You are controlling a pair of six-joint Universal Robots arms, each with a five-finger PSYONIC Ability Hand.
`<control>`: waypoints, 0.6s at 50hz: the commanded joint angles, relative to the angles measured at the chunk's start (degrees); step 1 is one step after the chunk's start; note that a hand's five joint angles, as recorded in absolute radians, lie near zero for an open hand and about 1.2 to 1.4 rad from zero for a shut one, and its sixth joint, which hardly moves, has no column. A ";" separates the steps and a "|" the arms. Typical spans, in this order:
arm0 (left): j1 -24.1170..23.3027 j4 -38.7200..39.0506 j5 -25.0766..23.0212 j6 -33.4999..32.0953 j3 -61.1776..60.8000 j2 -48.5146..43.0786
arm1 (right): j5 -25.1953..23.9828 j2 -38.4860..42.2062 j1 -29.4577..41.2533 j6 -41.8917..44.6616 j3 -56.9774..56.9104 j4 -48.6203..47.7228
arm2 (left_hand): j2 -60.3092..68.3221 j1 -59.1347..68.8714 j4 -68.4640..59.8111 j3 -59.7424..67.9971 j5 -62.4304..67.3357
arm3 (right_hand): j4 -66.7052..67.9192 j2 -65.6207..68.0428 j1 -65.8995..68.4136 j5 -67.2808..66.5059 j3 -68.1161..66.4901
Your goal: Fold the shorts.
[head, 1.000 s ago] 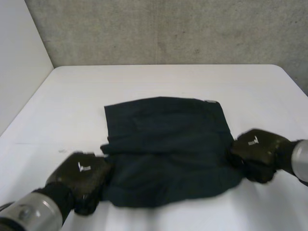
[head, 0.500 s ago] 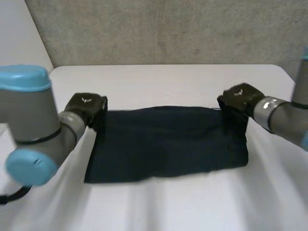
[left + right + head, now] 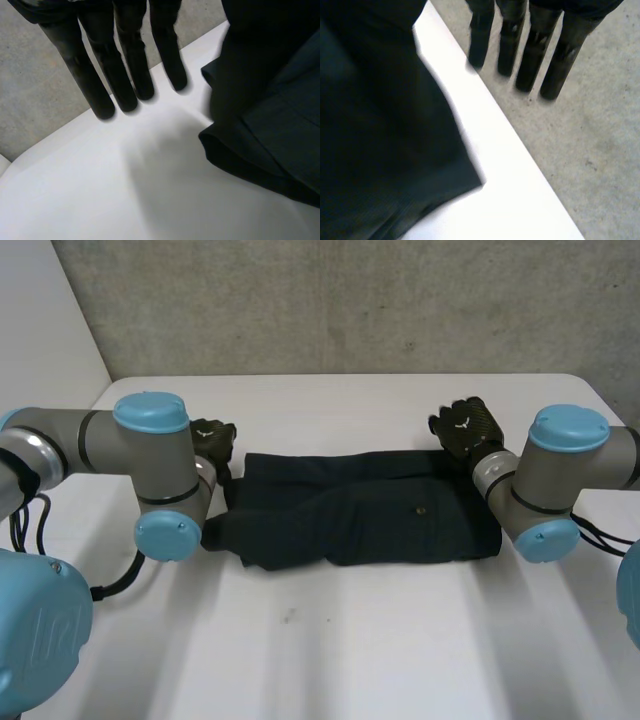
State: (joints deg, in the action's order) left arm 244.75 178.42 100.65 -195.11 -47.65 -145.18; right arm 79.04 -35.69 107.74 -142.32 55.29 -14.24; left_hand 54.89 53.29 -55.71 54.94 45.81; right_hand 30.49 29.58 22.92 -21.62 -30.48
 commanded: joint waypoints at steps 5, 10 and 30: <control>-1.38 -0.35 -0.45 0.52 -6.13 7.18 | 1.90 -10.27 0.54 -4.45 4.56 -1.05 | -33.91 -32.31 34.73 -33.96 -34.83 | -20.49 -19.58 -12.92 21.62 20.48; -1.47 1.40 -1.15 0.52 -12.02 13.68 | 1.47 -17.48 0.02 -10.34 9.22 -0.35 | -33.24 -31.64 34.06 -33.29 -34.15 | -20.49 -19.58 -12.92 21.62 20.48; 1.52 2.99 -19.34 0.00 0.98 2.01 | -7.85 -20.04 -1.65 -19.22 7.73 23.81 | -29.04 -27.44 29.86 -29.09 -29.95 | 2.80 3.72 10.38 -1.68 -2.81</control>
State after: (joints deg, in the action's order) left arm 245.51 183.56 83.61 -194.94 -52.41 -137.66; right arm 73.30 -57.67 106.75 -159.19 64.12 4.64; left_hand 21.05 22.09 -20.82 21.37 10.45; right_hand 27.74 27.74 23.71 -16.55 -27.71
